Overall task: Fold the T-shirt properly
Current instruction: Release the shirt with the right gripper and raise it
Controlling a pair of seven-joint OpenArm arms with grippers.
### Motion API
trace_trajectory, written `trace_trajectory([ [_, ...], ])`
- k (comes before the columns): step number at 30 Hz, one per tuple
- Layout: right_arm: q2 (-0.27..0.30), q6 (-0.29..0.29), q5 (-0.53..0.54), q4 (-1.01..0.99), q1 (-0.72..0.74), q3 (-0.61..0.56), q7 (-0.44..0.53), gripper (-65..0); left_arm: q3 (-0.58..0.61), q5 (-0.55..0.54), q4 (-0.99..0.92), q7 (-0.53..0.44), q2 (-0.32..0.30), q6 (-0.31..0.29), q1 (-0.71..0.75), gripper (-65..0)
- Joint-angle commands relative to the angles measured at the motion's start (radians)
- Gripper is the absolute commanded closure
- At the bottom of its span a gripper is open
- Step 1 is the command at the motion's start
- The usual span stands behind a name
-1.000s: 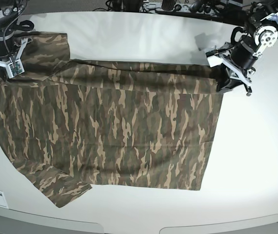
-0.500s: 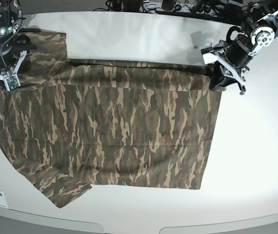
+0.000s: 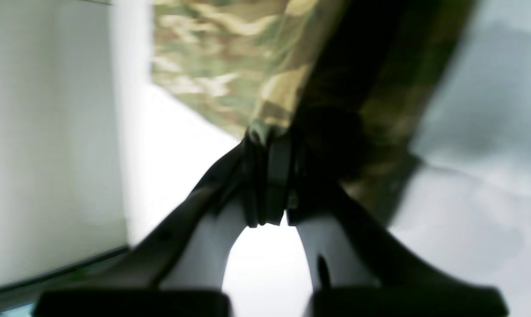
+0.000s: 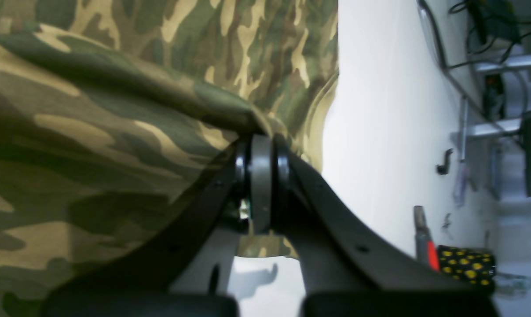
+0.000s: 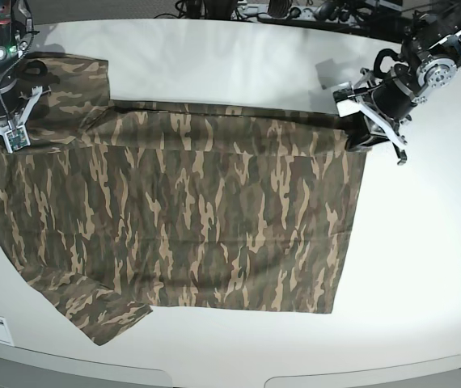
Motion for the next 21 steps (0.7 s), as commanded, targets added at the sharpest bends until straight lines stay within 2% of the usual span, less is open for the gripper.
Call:
trace_trajectory([
  [1,0.018,-0.016,-0.009,0.013,0.002,0.011,0.014,-16.9,-0.009,0.01,0.012,-0.008,-0.019,0.021,-0.008,-2.6],
  [2,0.019,-0.029,-0.014,0.013,0.002,0.011,0.01,-28.4,-0.011,0.016,0.012,0.012,-0.02,0.053,-0.008,-12.2],
  [3,0.019,-0.071,-0.018,0.013,0.002,0.011,0.007,-37.1,-0.018,0.023,0.012,0.024,-0.02,0.089,-0.008,-21.0],
  [4,0.021,-0.122,-0.022,0.013,0.003,0.011,-0.003,-42.6,-0.024,0.022,0.012,0.027,-0.02,0.129,-0.008,-27.3],
  [5,0.021,-0.171,-0.037,0.014,0.006,0.011,-0.02,-43.9,-0.027,0.015,0.012,0.027,-0.02,0.171,-0.008,-30.2],
  [6,0.021,-0.2,-0.046,0.014,0.011,0.011,-0.046,-43.7,-0.027,-0.007,0.013,0.027,-0.02,0.204,-0.007,-30.3],
  [8,0.021,-0.201,-0.042,0.014,0.027,0.011,-0.108,-43.7,-0.027,-0.065,0.013,0.028,-0.02,0.211,-0.007,-30.0],
  [10,0.021,-0.186,-0.014,0.018,0.032,0.011,-0.151,-42.7,-0.027,-0.08,0.013,0.035,-0.02,0.209,-0.006,-28.4],
  [11,0.021,-0.163,0.006,0.025,0.032,0.011,-0.167,-41.1,-0.027,-0.08,0.013,0.036,-0.02,0.218,-0.006,-24.6],
  [13,0.021,-0.093,0.075,0.05,0.024,0.011,-0.206,-37.5,-0.027,-0.08,0.013,0.042,-0.02,0.254,-0.006,-12.3],
  [15,0.021,-0.02,0.174,0.091,0.008,0.011,-0.237,-37.3,-0.027,-0.08,0.013,0.042,-0.02,0.276,-0.007,0.0],
  [21,0.02,0.134,0.322,0.275,-0.086,0.011,-0.249,-37.3,-0.027,-0.08,0.013,0.041,-0.02,0.273,-0.007,0.0],
])
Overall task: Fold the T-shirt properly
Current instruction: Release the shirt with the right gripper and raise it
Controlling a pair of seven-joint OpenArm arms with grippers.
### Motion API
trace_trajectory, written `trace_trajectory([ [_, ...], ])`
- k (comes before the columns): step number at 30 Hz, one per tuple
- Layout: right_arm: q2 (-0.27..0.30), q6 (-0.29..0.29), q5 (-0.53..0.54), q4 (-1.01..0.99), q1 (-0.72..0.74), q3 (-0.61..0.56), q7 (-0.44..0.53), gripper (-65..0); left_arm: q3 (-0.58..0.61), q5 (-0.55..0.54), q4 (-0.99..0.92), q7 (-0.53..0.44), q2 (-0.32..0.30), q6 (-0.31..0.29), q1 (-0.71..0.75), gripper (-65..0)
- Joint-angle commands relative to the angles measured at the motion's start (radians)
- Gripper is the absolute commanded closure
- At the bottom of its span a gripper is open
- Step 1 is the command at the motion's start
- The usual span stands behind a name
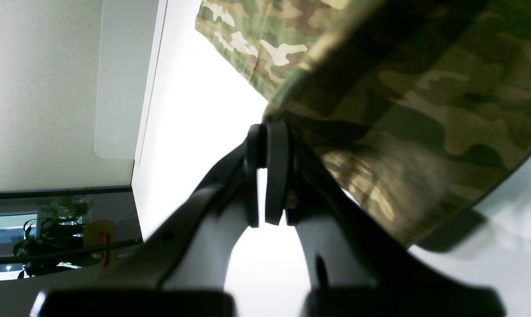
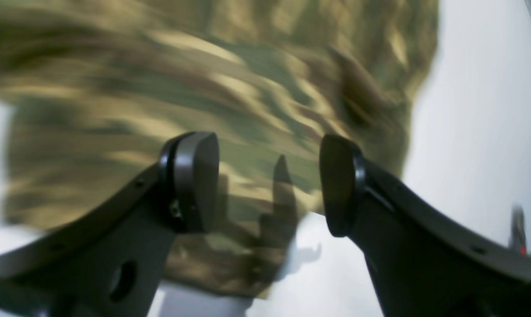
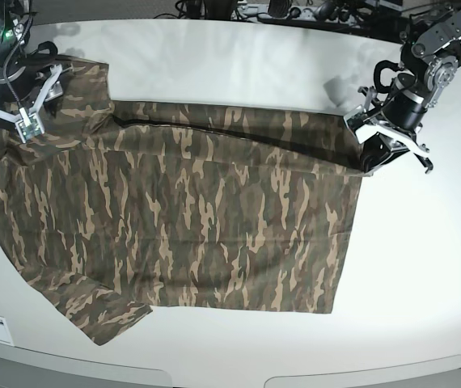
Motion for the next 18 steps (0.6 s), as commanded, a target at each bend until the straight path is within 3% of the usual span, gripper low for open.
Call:
trace_trajectory([
  [1,0.017,0.021,0.017,0.047,-0.015,0.01,0.016,-37.3,-0.009,0.01,0.013,-0.012,-0.019,0.016,-0.006,0.0],
  [5,0.017,0.133,0.105,0.1,-0.086,0.01,0.016,-37.3,-0.009,0.01,0.013,-0.012,-0.019,0.017,-0.006,0.0],
  [6,0.016,0.152,0.113,0.096,-0.105,0.01,0.016,-37.3,-0.009,0.007,0.013,-0.012,-0.019,0.017,-0.006,-3.1],
  [11,0.011,0.138,0.109,0.059,-0.165,0.009,0.029,-37.4,-0.009,0.007,0.013,-0.013,-0.019,0.016,-0.006,-18.5],
  [15,0.011,0.145,0.111,-0.002,-0.164,0.002,0.035,-37.7,-0.009,0.007,0.013,-0.012,-0.019,0.017,-0.006,-19.6],
  [18,0.011,0.189,0.112,-0.069,-0.164,-0.026,0.035,-37.7,-0.009,0.007,0.013,-0.011,-0.019,0.017,-0.006,-19.6],
])
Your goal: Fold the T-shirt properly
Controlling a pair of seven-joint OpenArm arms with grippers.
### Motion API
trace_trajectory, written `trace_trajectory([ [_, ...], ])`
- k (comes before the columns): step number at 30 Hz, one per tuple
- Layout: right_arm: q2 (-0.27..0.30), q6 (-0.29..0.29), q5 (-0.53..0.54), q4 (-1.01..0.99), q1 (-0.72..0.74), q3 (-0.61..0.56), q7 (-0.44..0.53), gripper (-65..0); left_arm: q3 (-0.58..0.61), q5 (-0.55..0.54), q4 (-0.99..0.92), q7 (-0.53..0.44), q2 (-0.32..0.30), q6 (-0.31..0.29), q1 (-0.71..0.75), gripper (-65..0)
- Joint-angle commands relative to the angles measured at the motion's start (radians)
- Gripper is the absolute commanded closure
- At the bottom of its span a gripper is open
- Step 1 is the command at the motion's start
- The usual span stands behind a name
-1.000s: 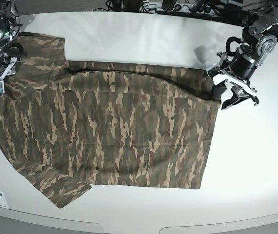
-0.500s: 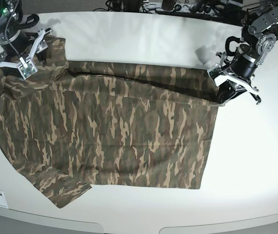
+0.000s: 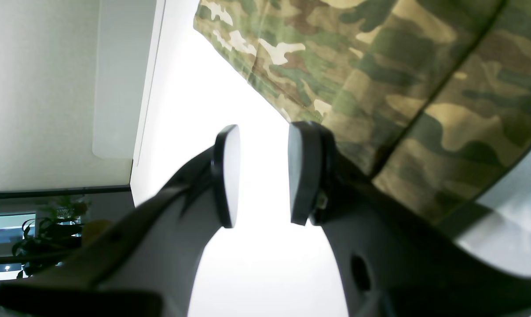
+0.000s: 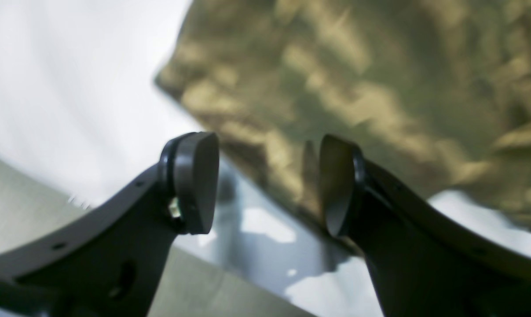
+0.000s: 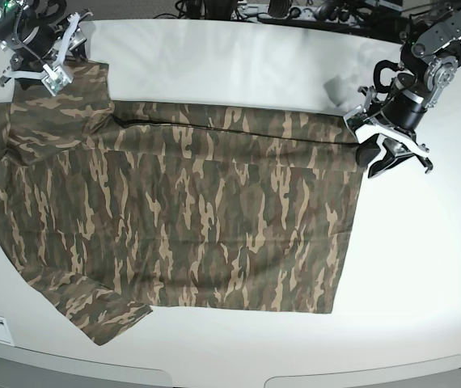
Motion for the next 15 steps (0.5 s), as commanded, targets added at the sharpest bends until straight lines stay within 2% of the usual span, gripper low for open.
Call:
trace_trajectory([
  [1,0.01,0.005,0.003,-0.006,-0.005,-0.008,0.012,-37.7,-0.009,0.01,0.013,-0.011,-0.018,0.019,-0.006,-19.6],
  [6,0.01,-0.005,-0.032,-0.036,-0.005,-0.058,0.01,-37.7,-0.009,0.01,0.013,-0.012,-0.018,0.019,-0.006,-19.6],
  [10,0.01,-0.01,-0.088,-0.037,-0.005,-0.065,0.044,-37.6,-0.009,0.01,0.013,-0.012,-0.018,0.019,-0.006,-19.6],
  [13,0.01,-0.01,-0.087,-0.037,-0.005,-0.065,0.061,-36.9,-0.009,0.01,0.013,-0.013,-0.018,0.019,-0.006,-19.6],
  [15,0.01,-0.021,-0.089,-0.037,-0.005,-0.065,0.062,-30.2,-0.009,0.01,0.013,-0.013,-0.018,0.019,-0.006,-19.6],
])
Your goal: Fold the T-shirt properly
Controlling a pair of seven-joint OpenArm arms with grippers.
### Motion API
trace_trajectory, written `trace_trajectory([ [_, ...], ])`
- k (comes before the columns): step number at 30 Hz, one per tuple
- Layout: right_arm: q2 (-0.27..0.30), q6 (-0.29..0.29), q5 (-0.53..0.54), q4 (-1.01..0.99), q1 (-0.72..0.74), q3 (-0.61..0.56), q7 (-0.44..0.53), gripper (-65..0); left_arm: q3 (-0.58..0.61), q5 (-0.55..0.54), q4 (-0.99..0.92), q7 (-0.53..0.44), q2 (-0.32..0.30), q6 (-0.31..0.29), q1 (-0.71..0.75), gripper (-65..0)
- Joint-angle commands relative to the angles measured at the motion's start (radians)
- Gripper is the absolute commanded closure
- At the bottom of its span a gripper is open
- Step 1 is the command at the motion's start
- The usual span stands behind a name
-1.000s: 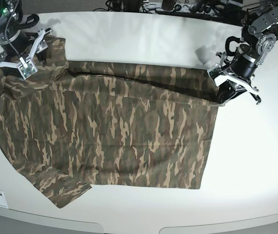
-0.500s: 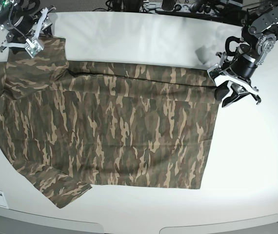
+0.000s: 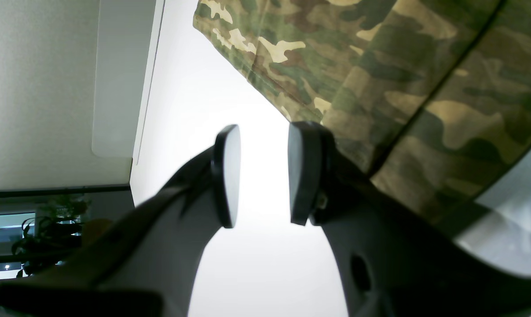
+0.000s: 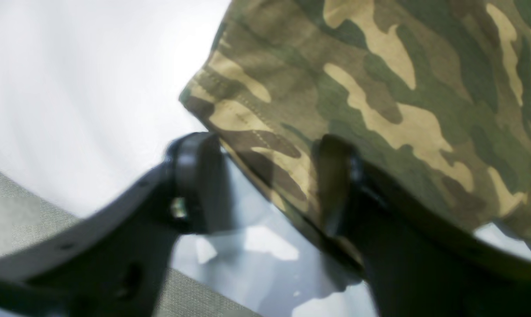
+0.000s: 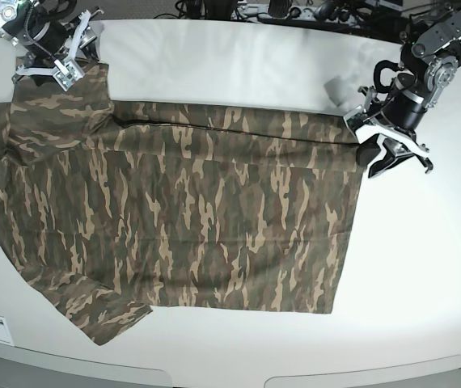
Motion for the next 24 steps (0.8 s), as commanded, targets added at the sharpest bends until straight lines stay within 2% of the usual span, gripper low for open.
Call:
trace_trajectory([
  [1,0.009,-0.018,-0.017,0.005,-0.006,0.003,-0.006,-23.5,-0.009,0.01,0.013,-0.014,-0.018,0.019,-0.006,-19.6],
  [4,0.009,-0.029,-0.029,0.005,-0.006,0.003,-0.006,-1.7,-0.009,0.01,0.013,-0.015,-0.018,0.019,-0.006,-19.6],
  [5,0.009,-0.031,-0.029,0.005,-0.006,0.003,-0.005,0.0,-0.009,0.01,0.013,-0.014,-0.019,0.019,-0.006,-19.5],
  [12,0.01,-0.032,-0.037,0.015,0.0,0.003,0.01,0.0,-0.009,0.011,0.013,-0.015,-0.018,0.019,-0.006,-19.5],
  [16,0.01,-0.073,-0.098,0.067,0.024,0.003,0.014,0.0,-0.009,0.011,0.013,-0.015,-0.018,0.019,-0.006,-19.5],
  [19,0.01,-0.105,-0.16,0.08,0.058,0.003,0.061,0.0,-0.009,0.011,0.013,-0.015,-0.018,0.02,-0.006,-19.6],
  [24,0.01,-0.09,-0.156,0.077,0.149,0.003,0.125,0.0,-0.009,0.014,0.013,-0.015,-0.018,0.019,-0.006,-19.5],
])
